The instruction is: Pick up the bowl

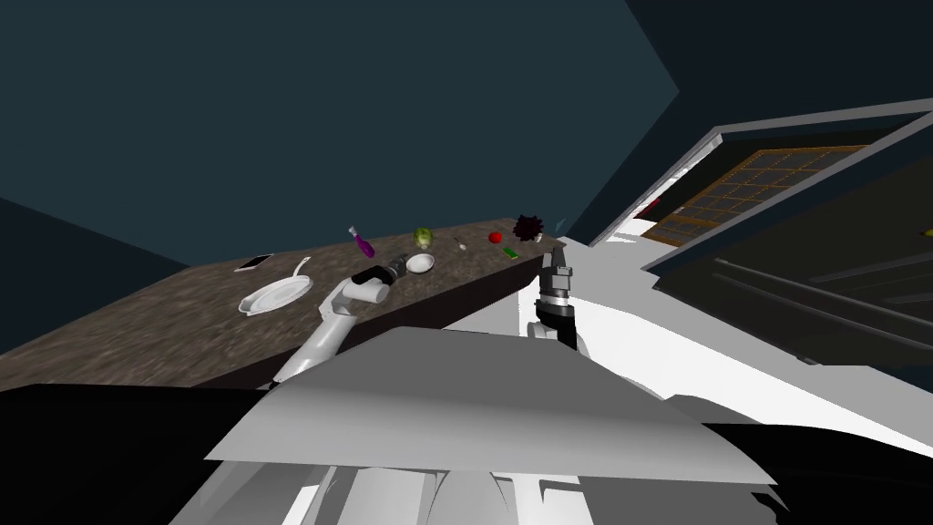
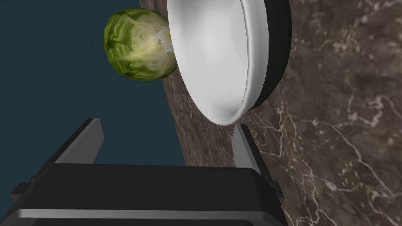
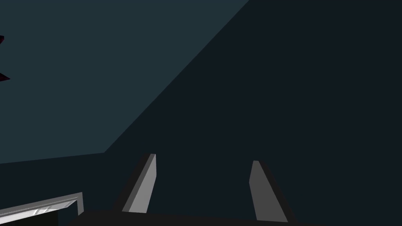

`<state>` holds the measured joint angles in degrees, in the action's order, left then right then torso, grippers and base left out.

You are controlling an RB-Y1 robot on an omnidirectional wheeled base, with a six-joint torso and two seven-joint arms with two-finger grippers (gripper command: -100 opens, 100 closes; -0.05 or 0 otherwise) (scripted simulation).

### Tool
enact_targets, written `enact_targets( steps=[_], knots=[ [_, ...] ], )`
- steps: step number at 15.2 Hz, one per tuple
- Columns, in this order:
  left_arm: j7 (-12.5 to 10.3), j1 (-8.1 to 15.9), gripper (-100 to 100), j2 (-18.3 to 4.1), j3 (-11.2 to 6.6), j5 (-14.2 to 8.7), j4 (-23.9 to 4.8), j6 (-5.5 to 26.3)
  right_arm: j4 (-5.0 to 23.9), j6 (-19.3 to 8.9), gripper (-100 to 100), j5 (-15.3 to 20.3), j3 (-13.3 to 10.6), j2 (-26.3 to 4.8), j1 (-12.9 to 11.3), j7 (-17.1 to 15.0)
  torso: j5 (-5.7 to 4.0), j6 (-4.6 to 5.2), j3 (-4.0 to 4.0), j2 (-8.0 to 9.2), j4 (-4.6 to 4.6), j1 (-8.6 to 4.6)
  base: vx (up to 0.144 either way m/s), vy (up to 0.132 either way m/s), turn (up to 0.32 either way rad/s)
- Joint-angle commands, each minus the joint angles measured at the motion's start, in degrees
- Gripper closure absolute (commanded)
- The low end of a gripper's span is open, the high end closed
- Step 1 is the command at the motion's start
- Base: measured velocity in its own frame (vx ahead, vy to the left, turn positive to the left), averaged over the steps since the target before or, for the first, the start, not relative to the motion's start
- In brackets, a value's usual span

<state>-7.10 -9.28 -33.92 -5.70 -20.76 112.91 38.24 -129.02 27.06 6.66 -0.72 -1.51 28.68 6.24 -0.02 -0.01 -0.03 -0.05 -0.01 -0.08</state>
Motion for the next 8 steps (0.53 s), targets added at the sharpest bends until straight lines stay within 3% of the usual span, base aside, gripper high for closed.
enact_targets(
  steps=[1,8],
  knots=[
    [-0.92,1.39,-100,-1.06,-0.28,-1.11,-1.16,2.86,0.0,0.0,0,0.0,0.0,0.0,0.0,0.0,0.0,0.0,0.0,0.0,0.0,0.0,0.014,-0.028,-0.033],
    [-1.76,2.69,-100,-2.04,-0.53,-2.21,-2.39,9.22,0.0,0.0,0,0.0,0.0,0.0,0.0,0.0,-0.01,0.0,-0.02,-0.03,-0.01,-0.03,0.015,-0.025,-0.016]
  ],
)
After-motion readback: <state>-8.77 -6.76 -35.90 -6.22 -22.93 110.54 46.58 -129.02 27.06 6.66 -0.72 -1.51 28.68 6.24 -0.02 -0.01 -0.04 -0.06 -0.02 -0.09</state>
